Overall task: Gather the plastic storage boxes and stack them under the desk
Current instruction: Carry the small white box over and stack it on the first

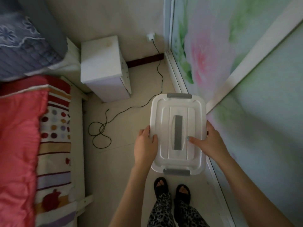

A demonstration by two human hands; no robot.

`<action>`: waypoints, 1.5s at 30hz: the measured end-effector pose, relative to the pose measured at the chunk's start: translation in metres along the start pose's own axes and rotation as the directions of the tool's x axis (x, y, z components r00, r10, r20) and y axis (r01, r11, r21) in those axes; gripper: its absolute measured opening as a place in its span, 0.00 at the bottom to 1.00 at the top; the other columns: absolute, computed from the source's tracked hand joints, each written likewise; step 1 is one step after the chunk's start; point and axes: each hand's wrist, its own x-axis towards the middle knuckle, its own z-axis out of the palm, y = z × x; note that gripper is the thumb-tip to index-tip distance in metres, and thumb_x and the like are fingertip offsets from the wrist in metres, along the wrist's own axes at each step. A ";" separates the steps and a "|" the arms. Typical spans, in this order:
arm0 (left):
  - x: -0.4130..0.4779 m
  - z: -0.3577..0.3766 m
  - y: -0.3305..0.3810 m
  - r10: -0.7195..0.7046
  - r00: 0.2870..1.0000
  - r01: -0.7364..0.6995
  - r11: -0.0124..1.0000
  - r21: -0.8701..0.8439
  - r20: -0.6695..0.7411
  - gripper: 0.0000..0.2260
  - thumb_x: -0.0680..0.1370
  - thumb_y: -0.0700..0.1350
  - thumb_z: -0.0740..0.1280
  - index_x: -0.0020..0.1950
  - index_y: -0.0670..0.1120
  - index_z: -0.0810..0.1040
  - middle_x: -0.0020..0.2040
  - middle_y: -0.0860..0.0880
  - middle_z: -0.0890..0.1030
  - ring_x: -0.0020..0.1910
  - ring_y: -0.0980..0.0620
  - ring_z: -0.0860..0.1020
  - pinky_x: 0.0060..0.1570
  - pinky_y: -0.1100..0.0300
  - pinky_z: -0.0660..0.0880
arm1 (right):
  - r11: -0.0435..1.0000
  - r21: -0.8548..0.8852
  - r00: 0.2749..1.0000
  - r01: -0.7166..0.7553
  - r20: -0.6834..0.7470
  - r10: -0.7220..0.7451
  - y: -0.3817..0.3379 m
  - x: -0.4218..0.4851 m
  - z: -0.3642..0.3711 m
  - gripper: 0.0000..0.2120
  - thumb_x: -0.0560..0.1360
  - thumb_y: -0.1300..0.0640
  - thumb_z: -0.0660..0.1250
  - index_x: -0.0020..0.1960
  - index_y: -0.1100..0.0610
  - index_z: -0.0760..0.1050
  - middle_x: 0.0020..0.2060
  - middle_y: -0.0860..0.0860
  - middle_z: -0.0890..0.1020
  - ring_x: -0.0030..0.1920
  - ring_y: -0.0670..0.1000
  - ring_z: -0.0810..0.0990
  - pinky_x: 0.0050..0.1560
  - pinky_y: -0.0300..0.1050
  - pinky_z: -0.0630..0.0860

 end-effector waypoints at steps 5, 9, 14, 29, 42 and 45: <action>-0.032 -0.049 0.031 0.067 0.992 -0.070 0.997 -0.022 -0.105 0.16 0.79 0.48 0.65 0.67 0.49 0.74 0.51 0.54 0.76 0.41 0.65 0.73 0.36 0.72 0.65 | 0.992 0.000 0.991 0.129 -0.031 -0.129 -0.045 -0.036 -0.031 0.41 0.65 0.44 0.78 0.74 0.46 0.63 0.58 0.52 0.79 0.56 0.55 0.80 0.50 0.47 0.78; -0.055 -0.080 0.046 0.099 0.981 -0.107 0.993 -0.040 -0.168 0.15 0.78 0.49 0.66 0.65 0.50 0.76 0.49 0.56 0.75 0.42 0.63 0.74 0.37 0.71 0.67 | 0.981 -0.019 0.980 0.195 -0.034 -0.195 -0.072 -0.060 -0.044 0.39 0.66 0.44 0.77 0.73 0.46 0.65 0.58 0.51 0.80 0.56 0.54 0.80 0.51 0.46 0.77; -0.072 -0.103 0.045 0.084 0.977 -0.095 0.994 -0.047 -0.198 0.14 0.78 0.49 0.66 0.63 0.50 0.76 0.49 0.56 0.77 0.42 0.62 0.75 0.36 0.71 0.66 | 0.971 -0.100 0.976 0.219 0.005 -0.219 -0.094 -0.077 -0.045 0.39 0.68 0.43 0.76 0.74 0.50 0.64 0.59 0.53 0.79 0.58 0.57 0.79 0.56 0.54 0.79; -0.096 -0.177 0.006 -0.057 0.928 0.024 0.995 -0.093 -0.369 0.09 0.77 0.51 0.67 0.56 0.55 0.78 0.45 0.59 0.74 0.40 0.61 0.75 0.35 0.70 0.66 | 0.902 -0.080 0.902 0.423 0.134 -0.411 -0.169 -0.082 0.010 0.33 0.67 0.48 0.78 0.68 0.50 0.71 0.48 0.43 0.79 0.49 0.49 0.80 0.40 0.33 0.72; -0.183 -0.200 -0.019 -0.330 0.707 0.210 0.943 -0.259 -0.625 0.07 0.77 0.51 0.67 0.56 0.57 0.77 0.46 0.61 0.73 0.43 0.62 0.74 0.41 0.68 0.70 | 0.775 -0.047 0.689 0.631 0.494 -0.531 -0.218 -0.097 0.065 0.37 0.67 0.45 0.77 0.72 0.52 0.68 0.55 0.50 0.81 0.46 0.48 0.79 0.37 0.36 0.73; -0.209 -0.197 -0.024 -0.381 0.652 0.243 0.924 -0.296 -0.656 0.06 0.77 0.50 0.67 0.54 0.55 0.77 0.47 0.58 0.75 0.43 0.60 0.75 0.43 0.66 0.73 | 0.720 -0.020 0.592 0.694 0.584 -0.555 -0.225 -0.107 0.077 0.37 0.66 0.44 0.77 0.71 0.50 0.68 0.51 0.46 0.79 0.46 0.45 0.79 0.37 0.36 0.73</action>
